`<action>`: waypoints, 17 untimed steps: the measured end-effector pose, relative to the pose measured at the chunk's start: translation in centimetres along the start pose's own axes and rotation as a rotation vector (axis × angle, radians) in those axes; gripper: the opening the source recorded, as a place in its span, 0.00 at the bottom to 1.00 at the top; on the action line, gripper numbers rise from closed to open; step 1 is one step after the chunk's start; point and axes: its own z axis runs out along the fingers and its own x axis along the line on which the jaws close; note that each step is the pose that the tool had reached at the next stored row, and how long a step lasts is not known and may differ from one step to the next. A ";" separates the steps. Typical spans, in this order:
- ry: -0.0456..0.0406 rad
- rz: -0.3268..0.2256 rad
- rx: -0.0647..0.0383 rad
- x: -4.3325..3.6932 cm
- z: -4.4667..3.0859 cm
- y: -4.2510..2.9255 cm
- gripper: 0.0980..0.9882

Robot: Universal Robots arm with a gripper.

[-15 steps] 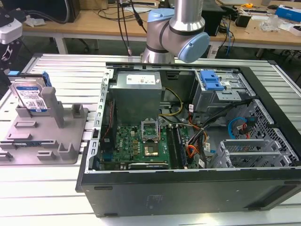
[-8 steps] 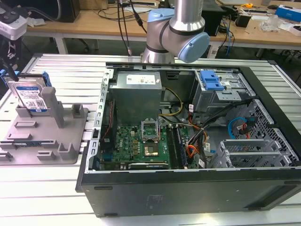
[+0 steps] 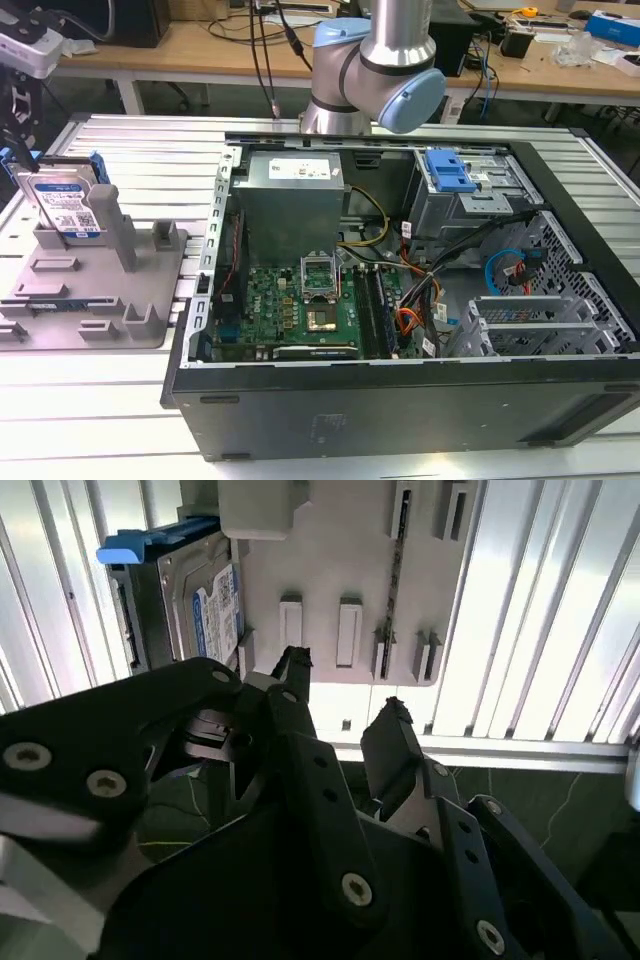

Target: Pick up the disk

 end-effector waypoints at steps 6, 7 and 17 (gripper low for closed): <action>0.0022 -0.173 0.006 0.00 0.10 0.00 0.43; 0.0026 -0.203 0.007 0.00 0.12 0.00 0.43; 0.0052 -0.342 0.011 0.00 0.22 0.00 0.43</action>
